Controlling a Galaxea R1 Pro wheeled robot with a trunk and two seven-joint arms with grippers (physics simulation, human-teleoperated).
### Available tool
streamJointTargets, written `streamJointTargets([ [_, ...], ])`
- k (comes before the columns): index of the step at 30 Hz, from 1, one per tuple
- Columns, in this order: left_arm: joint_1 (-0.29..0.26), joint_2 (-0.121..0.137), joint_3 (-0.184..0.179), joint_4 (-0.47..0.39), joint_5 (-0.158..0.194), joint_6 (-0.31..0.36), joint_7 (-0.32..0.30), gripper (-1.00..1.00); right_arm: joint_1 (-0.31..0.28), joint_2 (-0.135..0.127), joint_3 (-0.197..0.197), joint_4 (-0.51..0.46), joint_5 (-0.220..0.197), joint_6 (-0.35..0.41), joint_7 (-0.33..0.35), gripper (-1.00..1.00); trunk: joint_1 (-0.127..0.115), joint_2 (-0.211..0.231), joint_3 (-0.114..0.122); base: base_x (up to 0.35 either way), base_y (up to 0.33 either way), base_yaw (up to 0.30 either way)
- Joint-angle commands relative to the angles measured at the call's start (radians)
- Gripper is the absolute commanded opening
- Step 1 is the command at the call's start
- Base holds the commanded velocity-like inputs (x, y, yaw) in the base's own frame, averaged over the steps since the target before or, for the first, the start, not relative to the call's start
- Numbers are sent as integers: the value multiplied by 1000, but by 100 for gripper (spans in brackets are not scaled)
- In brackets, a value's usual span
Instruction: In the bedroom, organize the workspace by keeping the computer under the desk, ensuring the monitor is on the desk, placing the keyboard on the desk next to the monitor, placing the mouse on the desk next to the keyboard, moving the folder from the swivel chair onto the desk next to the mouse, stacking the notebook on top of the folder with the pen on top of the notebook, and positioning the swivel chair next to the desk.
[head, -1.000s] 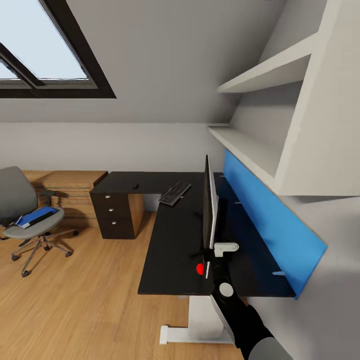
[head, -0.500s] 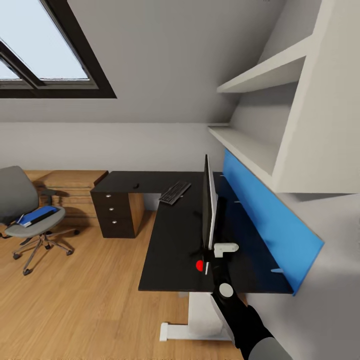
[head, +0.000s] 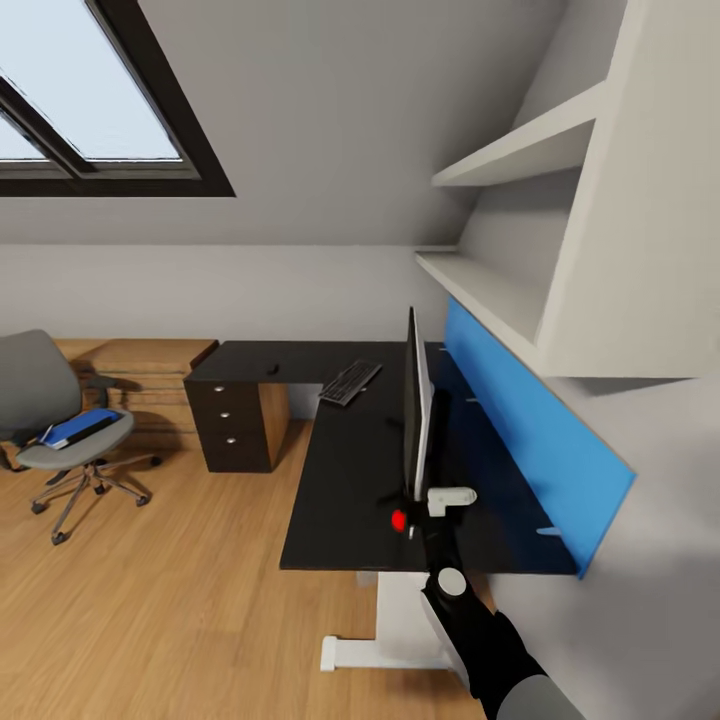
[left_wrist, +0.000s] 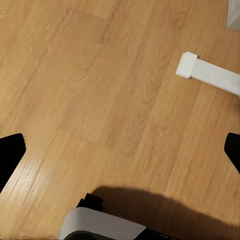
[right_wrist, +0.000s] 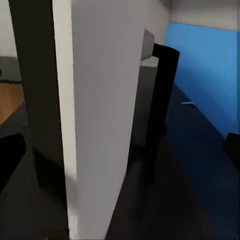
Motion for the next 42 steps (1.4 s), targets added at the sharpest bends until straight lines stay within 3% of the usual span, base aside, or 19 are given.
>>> streamJointTargets([
  [1, -1, 0, -2, 1, 2, -3, 3, 100, -1, 0, 2, 1, 6, 0, -9, 100, 0, -2, -2, -296, 0, 0],
  [11, -1, 4, -2, 1, 2, -3, 2, 100, 0, 0, 2, 33, 3, -26, -10, 100, 0, -2, -2, -322, 0, 0],
  [31, -1, 25, -2, 0, 3, -3, -5, 100, 0, 2, 2, 536, -3, -303, -13, 100, 0, -2, -2, -329, 0, 0],
  [42, -1, 26, -2, 0, 2, -4, -7, 100, 0, 6, 1, 722, -4, -339, -12, 100, 0, -2, 5, -167, 0, 0],
])
